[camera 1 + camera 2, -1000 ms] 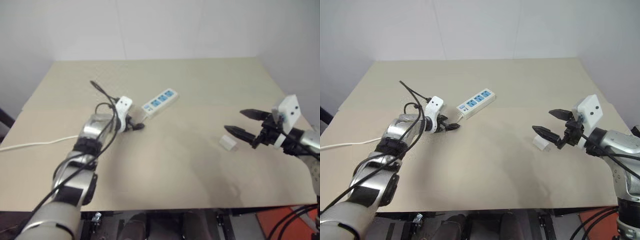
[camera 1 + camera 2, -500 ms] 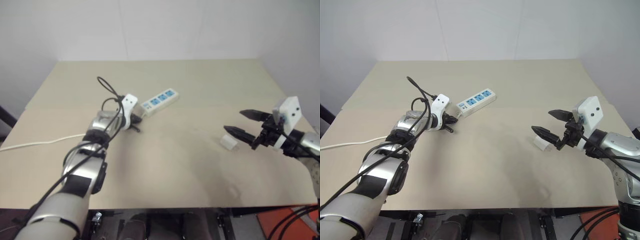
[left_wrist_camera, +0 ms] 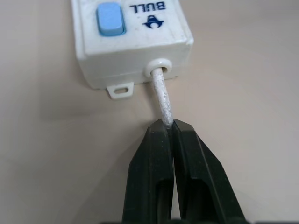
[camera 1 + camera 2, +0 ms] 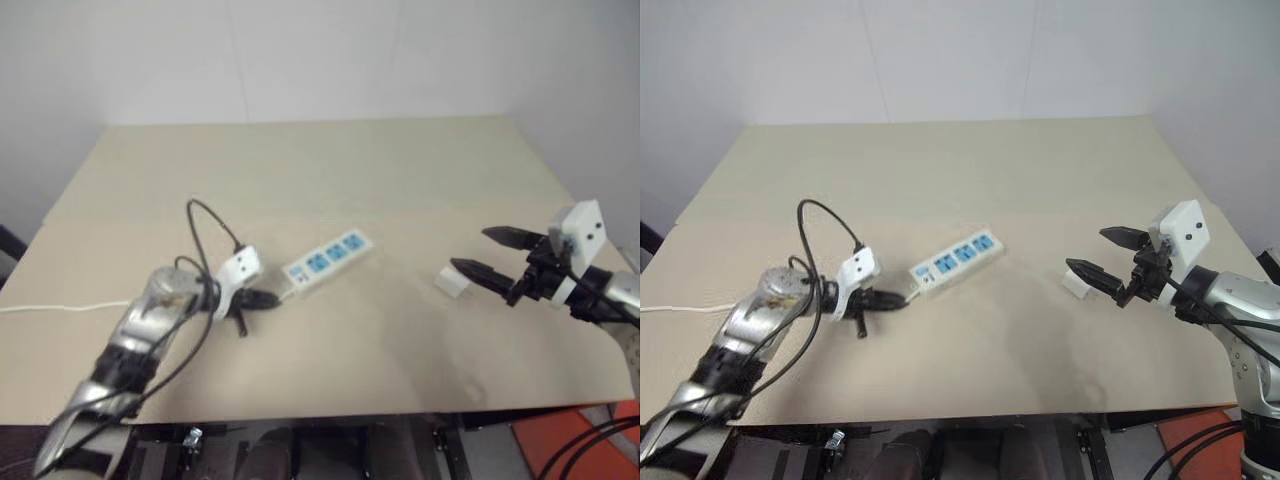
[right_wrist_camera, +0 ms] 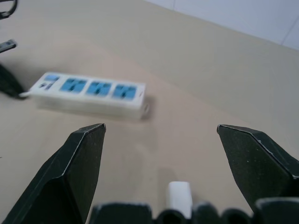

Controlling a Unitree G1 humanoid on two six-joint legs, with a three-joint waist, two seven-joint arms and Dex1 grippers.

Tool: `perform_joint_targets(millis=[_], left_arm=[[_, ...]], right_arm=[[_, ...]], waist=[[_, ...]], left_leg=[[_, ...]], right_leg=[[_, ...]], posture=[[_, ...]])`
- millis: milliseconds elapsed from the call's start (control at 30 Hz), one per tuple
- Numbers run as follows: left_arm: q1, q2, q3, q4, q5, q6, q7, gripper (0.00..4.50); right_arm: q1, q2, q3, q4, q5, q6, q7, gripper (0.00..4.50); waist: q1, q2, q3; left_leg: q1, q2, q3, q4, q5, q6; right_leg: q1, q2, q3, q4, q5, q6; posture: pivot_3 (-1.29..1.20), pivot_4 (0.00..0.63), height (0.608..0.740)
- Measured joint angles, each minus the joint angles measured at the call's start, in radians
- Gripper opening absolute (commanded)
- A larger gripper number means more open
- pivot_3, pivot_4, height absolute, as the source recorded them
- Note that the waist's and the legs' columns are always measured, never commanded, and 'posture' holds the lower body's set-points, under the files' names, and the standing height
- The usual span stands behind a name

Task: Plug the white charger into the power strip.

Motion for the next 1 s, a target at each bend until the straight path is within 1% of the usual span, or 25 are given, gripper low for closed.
perform_joint_targets(millis=[67,200,333,400,433,533,600,667,800,1000], left_arm=[[0.032,0.013,0.011,-0.047,-0.007,0.024,0.014,1.09],[0.052,0.021,0.06,-0.104,-0.05,0.032,0.029,2.4],[0.075,0.019,0.122,-0.149,-0.131,-0.023,-0.002,3.67],[0.093,-0.001,0.168,-0.158,-0.191,-0.055,-0.021,4.32],[0.097,-0.021,0.187,-0.162,-0.207,-0.079,-0.016,4.45],[0.094,-0.134,0.204,-0.133,-0.177,-0.199,0.094,4.45],[0.093,-0.179,0.186,-0.044,-0.123,-0.322,0.139,4.45],[0.092,-0.207,0.162,0.05,-0.076,-0.423,0.156,4.45],[0.065,-0.255,0.114,0.201,-0.038,-0.539,0.148,4.45],[-0.003,-0.293,0.052,0.365,0.006,-0.621,0.119,4.45]], right_arm=[[-0.004,0.0,0.001,0.0,0.0,0.0,0.004,4.5],[-0.016,0.0,0.007,0.003,0.0,0.0,0.007,4.5],[-0.019,0.0,0.019,0.004,0.0,0.0,0.01,4.5],[-0.02,0.0,0.019,0.005,0.0,0.0,0.01,4.5],[-0.02,0.0,0.019,0.006,0.0,0.0,0.01,4.5],[-0.025,0.001,0.024,0.008,0.0,0.0,0.008,4.5],[-0.029,0.002,0.026,0.008,0.001,0.0,0.006,4.5],[-0.03,0.003,0.028,0.009,0.0,0.0,0.005,4.5],[-0.051,0.004,0.031,0.012,0.001,0.0,0.005,4.5],[-0.058,0.004,0.031,0.012,0.003,0.006,0.003,4.5]], waist=[[0.003,0.0,0.0],[0.003,0.0,0.0],[0.003,0.0,0.0],[0.002,0.0,0.0],[0.003,0.0,0.0],[0.011,0.0,0.0],[0.017,0.0,0.0],[0.018,0.0,0.0],[0.02,0.0,0.0],[0.021,0.0,0.0]], left_leg=[[0.001,0.0,0.0,0.0,0.0,0.0],[0.0,0.0,0.001,0.0,0.0,0.0],[0.0,0.0,0.003,0.0,-0.001,0.001],[0.0,0.001,0.004,0.0,-0.001,0.001],[0.0,0.001,0.004,0.0,-0.001,0.001],[0.002,0.001,0.005,0.0,-0.001,0.001],[0.002,0.001,0.006,0.0,-0.001,0.001],[0.002,0.001,0.007,-0.001,-0.001,0.001],[0.001,0.0,0.007,0.0,-0.001,0.002],[0.001,0.0,0.007,0.0,-0.001,0.002]], right_leg=[[0.001,0.0,0.0,0.0,-0.001,0.002],[0.0,0.0,0.0,-0.001,0.0,0.0],[-0.001,0.0,0.002,-0.002,0.0,0.0],[-0.001,0.0,0.002,-0.002,0.0,-0.001],[-0.001,0.0,0.002,-0.002,0.0,-0.001],[0.002,0.0,0.003,-0.003,0.001,0.0],[0.001,0.0,0.003,-0.003,0.001,0.0],[0.0,0.0,0.003,-0.003,0.001,-0.001],[0.0,0.0,0.004,-0.003,0.001,0.0],[0.0,0.0,0.004,-0.003,0.002,0.0]], posture=[[0.0,0.15,0.74],[0.0,0.15,0.74],[0.0,0.15,0.74],[0.0,0.15,0.74],[0.0,0.15,0.74],[0.0,0.15,0.74],[0.0,0.15,0.74],[0.0,0.15,0.74],[0.0,0.15,0.74],[0.0,0.15,0.74]])
